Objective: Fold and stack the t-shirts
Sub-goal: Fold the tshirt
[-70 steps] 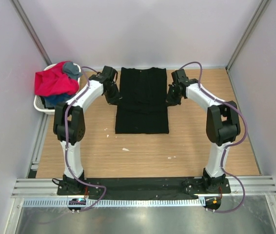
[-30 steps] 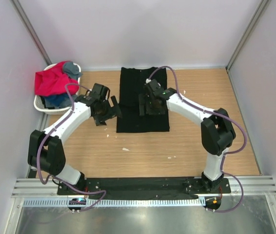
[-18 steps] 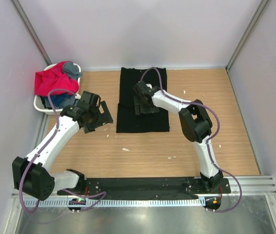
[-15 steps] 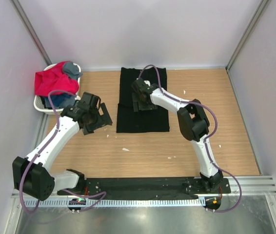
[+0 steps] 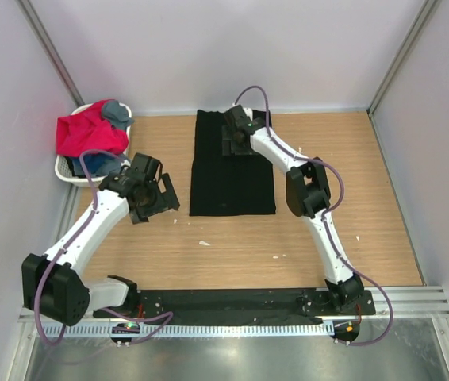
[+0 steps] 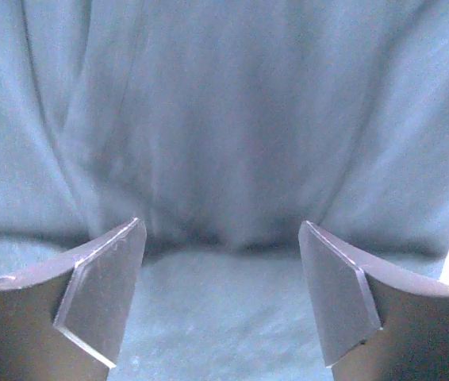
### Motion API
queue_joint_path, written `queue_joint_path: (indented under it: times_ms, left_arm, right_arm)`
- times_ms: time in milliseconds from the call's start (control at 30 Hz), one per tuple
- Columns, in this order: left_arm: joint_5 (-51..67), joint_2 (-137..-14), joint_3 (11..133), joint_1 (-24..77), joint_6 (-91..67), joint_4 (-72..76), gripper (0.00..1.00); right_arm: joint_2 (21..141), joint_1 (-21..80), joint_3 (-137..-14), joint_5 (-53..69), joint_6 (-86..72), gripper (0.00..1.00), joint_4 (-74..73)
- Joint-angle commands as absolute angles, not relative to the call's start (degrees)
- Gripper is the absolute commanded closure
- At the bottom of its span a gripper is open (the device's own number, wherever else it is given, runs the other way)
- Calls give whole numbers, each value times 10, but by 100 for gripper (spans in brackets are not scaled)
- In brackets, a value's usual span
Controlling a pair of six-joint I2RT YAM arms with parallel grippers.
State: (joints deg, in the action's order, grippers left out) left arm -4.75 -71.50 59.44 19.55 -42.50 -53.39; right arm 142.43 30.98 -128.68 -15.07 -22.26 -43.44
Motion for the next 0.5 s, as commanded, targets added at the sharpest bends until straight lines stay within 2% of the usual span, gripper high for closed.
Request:
queue_joint_path:
  times_ms: [0, 100, 133, 200, 300, 467]
  left_arm:
    - [-36, -723, 613, 192, -398, -503, 0]
    - [-12, -741, 634, 192, -389, -464, 0]
    - [-4, -746, 640, 192, -386, -452, 0]
    - [18, -763, 650, 192, -391, -414, 0]
    - [38, -804, 663, 192, -399, -389, 2]
    - [88, -876, 675, 192, -418, -375, 22]
  right_arm:
    - [1414, 278, -1367, -131, -193, 14, -409]
    - [1381, 262, -1390, -121, -195, 7, -415]
    - [1364, 257, -1376, -119, -199, 1, -416]
    - [1297, 246, -1345, -113, -218, 0, -415]
    - [1189, 244, -1227, -113, -233, 0, -416]
    - [1045, 245, -950, -107, -277, 0, -398]
